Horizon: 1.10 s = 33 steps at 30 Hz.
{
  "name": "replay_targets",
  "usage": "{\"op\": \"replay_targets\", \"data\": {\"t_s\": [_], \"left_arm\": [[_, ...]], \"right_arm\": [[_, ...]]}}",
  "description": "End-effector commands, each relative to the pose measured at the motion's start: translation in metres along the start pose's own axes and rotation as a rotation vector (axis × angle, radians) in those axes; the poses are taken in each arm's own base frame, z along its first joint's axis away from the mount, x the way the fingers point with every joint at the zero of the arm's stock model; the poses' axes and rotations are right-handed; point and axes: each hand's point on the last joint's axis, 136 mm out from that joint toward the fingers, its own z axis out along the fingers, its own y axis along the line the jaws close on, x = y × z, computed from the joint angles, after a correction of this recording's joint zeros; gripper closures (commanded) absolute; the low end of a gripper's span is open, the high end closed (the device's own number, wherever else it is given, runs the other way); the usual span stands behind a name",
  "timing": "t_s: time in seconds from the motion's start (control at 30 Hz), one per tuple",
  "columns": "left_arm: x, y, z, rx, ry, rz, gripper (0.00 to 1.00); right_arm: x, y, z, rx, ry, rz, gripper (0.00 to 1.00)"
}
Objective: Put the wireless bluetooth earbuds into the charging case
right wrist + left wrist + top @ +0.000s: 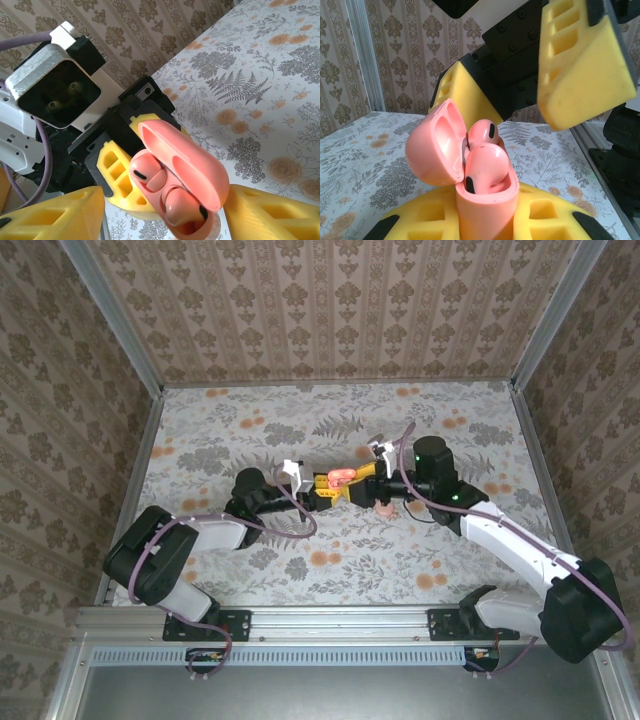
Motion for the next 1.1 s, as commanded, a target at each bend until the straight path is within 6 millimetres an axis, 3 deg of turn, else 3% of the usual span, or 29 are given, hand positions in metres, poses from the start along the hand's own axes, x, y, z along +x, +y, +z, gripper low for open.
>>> {"op": "replay_targets", "data": {"t_s": [0.0,0.8,1.07], "left_arm": [[-0.008,-0.006,-0.003,0.022,-0.011,0.035,0.9],[-0.017,-0.01,0.0,0.041,-0.021,0.046,0.9],[-0.017,-0.011,-0.002,0.034,-0.011,0.053,0.9]], "right_arm": [[-0.015,0.009,0.003,-0.044,-0.029,-0.021,0.37],[-0.01,-0.012,0.008,0.05,-0.019,-0.003,0.51],[-0.013,-0.01,0.003,0.06,-0.039,-0.026,0.45]]}}
